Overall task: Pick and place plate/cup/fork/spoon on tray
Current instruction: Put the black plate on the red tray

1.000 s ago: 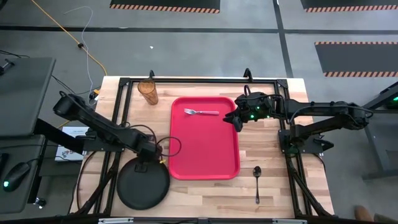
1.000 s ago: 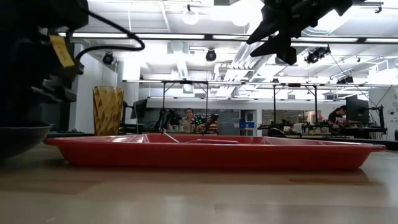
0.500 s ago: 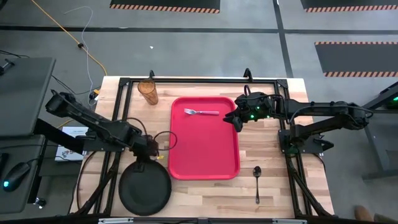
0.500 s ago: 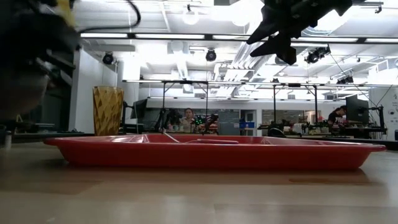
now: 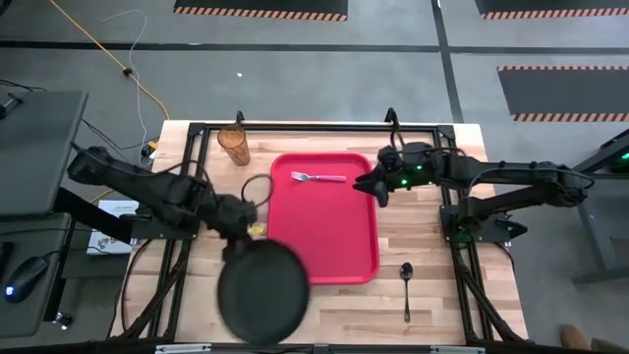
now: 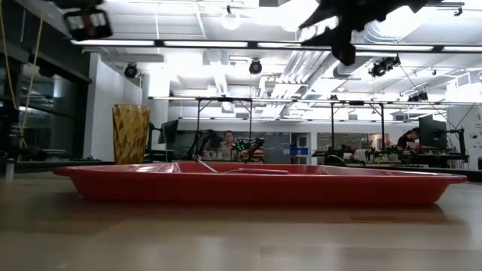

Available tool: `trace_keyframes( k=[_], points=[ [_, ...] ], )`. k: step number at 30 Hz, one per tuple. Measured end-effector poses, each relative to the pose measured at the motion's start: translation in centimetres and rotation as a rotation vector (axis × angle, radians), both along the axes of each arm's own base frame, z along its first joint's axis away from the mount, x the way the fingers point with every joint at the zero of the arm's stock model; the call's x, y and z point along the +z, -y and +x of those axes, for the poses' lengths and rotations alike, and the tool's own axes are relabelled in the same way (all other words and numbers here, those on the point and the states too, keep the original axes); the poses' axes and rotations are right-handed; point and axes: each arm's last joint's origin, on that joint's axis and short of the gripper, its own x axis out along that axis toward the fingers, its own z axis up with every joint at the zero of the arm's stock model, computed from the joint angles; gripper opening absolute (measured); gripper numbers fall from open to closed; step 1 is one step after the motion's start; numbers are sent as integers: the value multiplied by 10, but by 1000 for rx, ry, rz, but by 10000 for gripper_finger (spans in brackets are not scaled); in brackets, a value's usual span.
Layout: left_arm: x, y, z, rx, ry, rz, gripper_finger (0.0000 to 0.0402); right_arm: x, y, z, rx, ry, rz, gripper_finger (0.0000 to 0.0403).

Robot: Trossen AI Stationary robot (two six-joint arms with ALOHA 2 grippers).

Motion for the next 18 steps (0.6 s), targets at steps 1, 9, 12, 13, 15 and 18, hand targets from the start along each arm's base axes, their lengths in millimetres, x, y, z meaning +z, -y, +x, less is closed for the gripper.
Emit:
trace_keyframes(
  k=[1, 9, 12, 13, 15, 18],
  points=[
    [4, -3, 4, 46, 1, 4, 1, 4, 0, -3, 0, 20, -9, 147],
    [7, -28, 41, 364, 14, 112, 1, 27, -2, -27, -64, 133, -92, 147],
    [-4, -36, 54, 483, 14, 158, 1, 32, -1, -34, -101, 160, -113, 147],
    [-9, -39, 59, 523, 6, 169, 1, 34, -1, -36, -108, 174, -122, 147],
    [-18, -43, 71, 607, 22, 157, 1, 36, -1, -39, -127, 180, -139, 147],
    [-32, -48, 86, 709, 13, 122, 2, 37, -1, -40, -153, 182, -150, 147]
  ],
)
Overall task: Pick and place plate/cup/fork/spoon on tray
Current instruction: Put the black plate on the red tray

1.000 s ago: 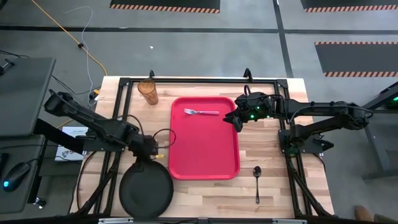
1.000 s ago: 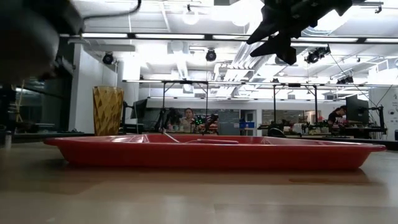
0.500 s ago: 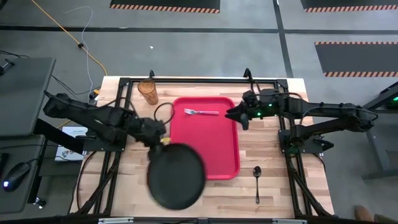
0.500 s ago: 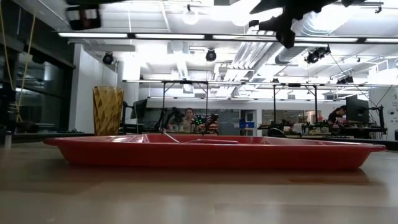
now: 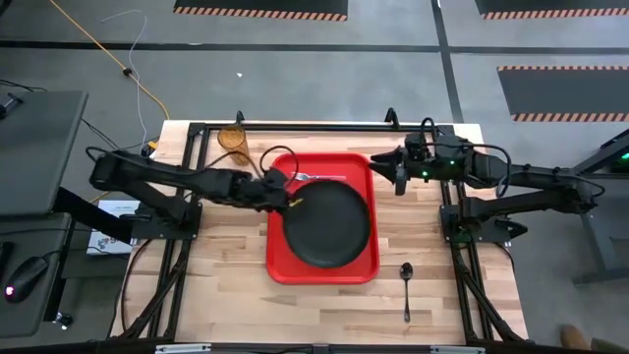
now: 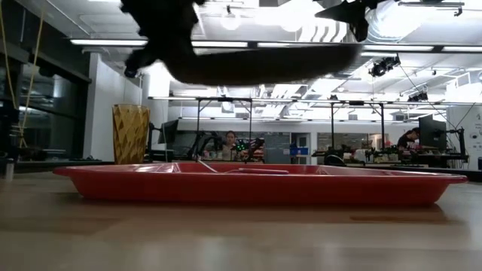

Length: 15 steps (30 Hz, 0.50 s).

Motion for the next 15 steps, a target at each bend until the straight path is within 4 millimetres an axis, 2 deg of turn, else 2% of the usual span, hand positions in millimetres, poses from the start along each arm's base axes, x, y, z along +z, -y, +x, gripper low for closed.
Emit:
trace_keyframes(
  k=[4, 8, 12, 15],
  points=[
    [-24, 0, 15, 80, -51, -67, 2, -1, 0, 1, -9, -8, 2, 147],
    [-50, 5, 22, 62, -115, -141, 1, -1, 0, 0, -10, -9, 5, 147],
    [-73, 8, 18, 110, -85, -216, 1, -1, 0, 0, -10, -10, 5, 147],
    [-86, 5, 5, 181, -81, -247, 1, -1, 0, 0, -8, -11, 6, 147]
  ],
)
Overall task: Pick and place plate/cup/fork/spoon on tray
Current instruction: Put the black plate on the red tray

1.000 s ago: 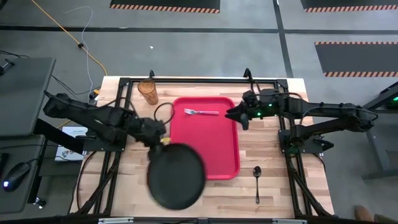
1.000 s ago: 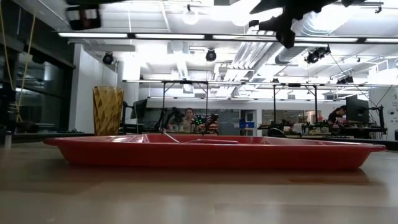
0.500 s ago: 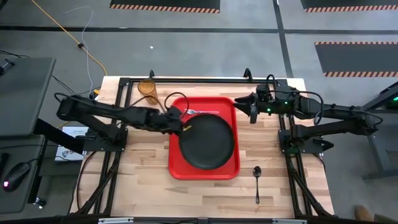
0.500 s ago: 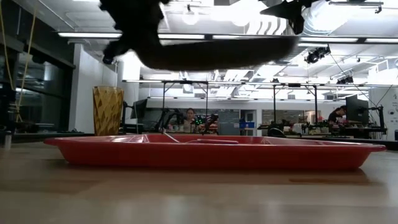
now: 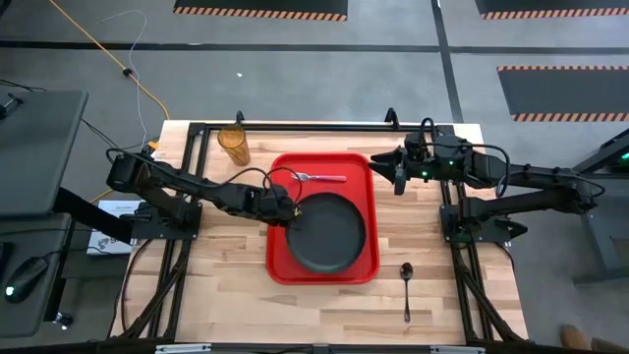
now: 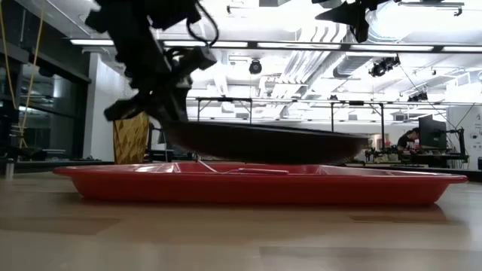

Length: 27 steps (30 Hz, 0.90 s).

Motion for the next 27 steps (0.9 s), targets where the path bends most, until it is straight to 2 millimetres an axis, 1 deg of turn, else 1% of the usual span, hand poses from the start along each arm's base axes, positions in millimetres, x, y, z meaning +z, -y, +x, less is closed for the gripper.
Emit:
trace_keyframes(
  k=[1, 3, 5, 11, 17, 21, 27],
  points=[
    [-4, 0, -1, 17, 16, -12, 1, 0, 0, 0, 0, -1, 0, 147],
    [-9, -2, -10, 39, -13, -23, 1, 0, 0, 0, 0, 2, 0, 147],
    [-16, -2, -12, 51, -20, -38, 1, 0, 0, 0, 1, -4, 1, 147],
    [-23, -4, -18, 55, -56, -46, 1, 0, 0, 0, 2, 0, 0, 147],
    [-28, -10, -15, 75, -58, -47, 5, 0, 0, 0, -1, 0, 0, 147],
    [-26, -14, -13, 92, -19, -32, 21, 0, 0, 0, -1, 0, 0, 147],
    [-26, -17, -12, 90, -13, -14, 46, 0, 0, 0, -3, -1, 0, 147]
  ],
)
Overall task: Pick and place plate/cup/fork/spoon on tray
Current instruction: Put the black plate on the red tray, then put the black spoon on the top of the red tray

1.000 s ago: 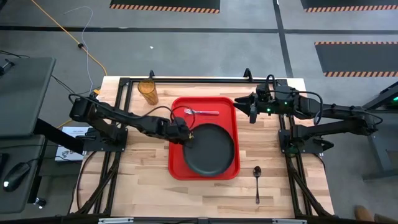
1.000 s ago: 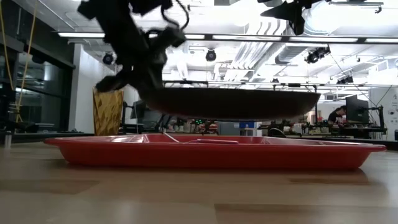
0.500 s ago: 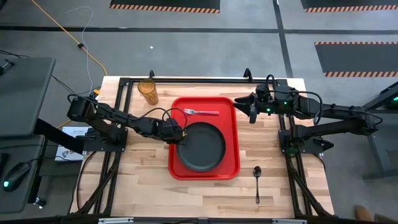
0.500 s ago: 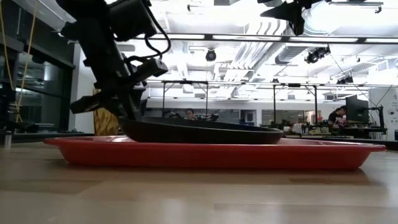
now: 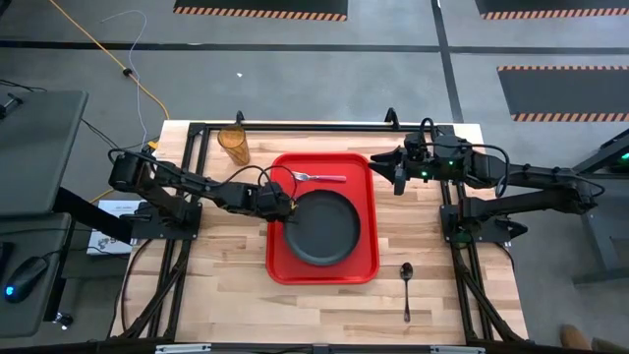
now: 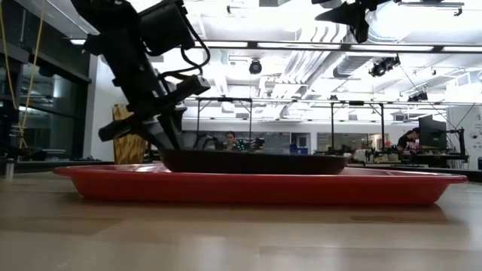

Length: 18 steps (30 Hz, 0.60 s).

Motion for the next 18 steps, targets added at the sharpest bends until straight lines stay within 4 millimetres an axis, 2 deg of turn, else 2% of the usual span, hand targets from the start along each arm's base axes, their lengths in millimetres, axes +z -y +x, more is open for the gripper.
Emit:
trace_keyframes(
  k=[11, 18],
  points=[
    [2, -6, -1, -30, -6, 30, 119, 0, 0, 0, -1, 0, 0, 147],
    [28, -23, -11, -85, 39, 108, 173, 1, 0, 0, -6, 20, 26, 147]
  ],
)
